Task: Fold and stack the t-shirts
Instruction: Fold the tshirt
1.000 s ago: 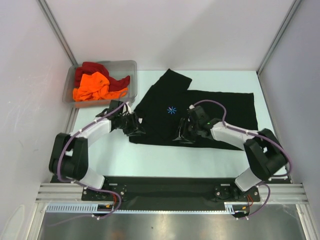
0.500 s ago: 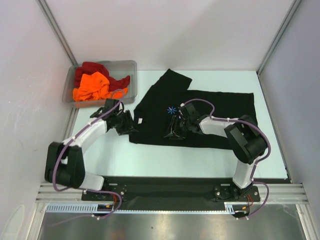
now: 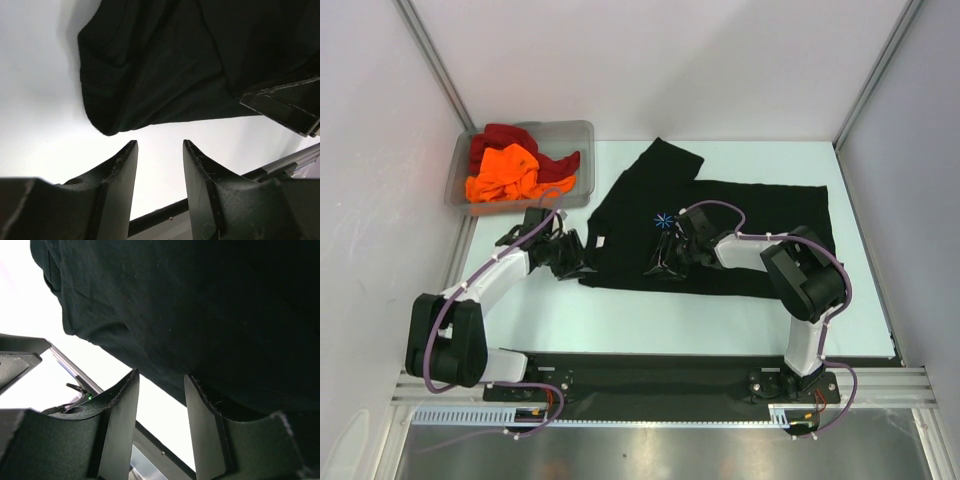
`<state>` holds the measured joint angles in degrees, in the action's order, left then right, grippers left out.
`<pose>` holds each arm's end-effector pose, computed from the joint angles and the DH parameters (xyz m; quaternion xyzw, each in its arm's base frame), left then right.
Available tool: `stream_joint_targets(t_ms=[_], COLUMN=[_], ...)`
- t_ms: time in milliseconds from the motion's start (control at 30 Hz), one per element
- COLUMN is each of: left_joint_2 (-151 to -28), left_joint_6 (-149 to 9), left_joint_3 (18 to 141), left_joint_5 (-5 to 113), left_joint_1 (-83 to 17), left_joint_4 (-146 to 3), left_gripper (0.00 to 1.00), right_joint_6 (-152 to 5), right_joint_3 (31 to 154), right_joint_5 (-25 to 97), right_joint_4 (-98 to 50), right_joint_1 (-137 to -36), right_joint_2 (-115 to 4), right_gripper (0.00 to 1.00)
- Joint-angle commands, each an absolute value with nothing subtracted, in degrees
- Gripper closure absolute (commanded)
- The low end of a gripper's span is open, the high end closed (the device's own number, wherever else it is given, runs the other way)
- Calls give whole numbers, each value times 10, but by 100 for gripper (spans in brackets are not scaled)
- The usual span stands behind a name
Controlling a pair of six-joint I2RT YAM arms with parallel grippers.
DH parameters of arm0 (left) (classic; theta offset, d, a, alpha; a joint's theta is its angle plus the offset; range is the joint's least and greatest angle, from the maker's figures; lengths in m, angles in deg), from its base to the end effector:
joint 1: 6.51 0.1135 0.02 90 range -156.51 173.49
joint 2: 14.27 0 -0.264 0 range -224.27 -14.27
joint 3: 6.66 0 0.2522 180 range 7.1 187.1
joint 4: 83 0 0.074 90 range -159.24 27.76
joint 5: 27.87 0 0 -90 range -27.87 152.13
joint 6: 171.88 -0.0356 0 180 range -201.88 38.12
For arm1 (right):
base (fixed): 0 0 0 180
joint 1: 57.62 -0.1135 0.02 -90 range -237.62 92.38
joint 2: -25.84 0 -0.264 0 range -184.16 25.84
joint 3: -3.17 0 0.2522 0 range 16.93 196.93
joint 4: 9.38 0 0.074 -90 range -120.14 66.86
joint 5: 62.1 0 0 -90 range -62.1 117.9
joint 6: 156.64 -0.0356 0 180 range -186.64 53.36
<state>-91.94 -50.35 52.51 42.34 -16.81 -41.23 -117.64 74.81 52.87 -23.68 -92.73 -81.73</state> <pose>0.2498 -0.0577 0.1980 -0.1321 0.9440 -0.2454 0.1768 0.2956 0.2262 0.1355 0.0541 0.9195 0.3753 0.1039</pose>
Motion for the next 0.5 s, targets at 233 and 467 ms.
stream_joint_targets(t_ms=[233,467], left_joint_2=[-991,-1100], left_joint_6=[-530,-545], left_joint_3=[615,734], left_joint_5=[363,409], left_joint_1=[-167,-182], left_joint_4=[-450,-481], left_gripper=[48,57], right_joint_6=[-1188,-1193], right_joint_3=[763,767], right_joint_5=[522,523], right_joint_4=[-222,-226], right_joint_1=[-929,-927], right_joint_2=[-827,-830], right_gripper=[57,63])
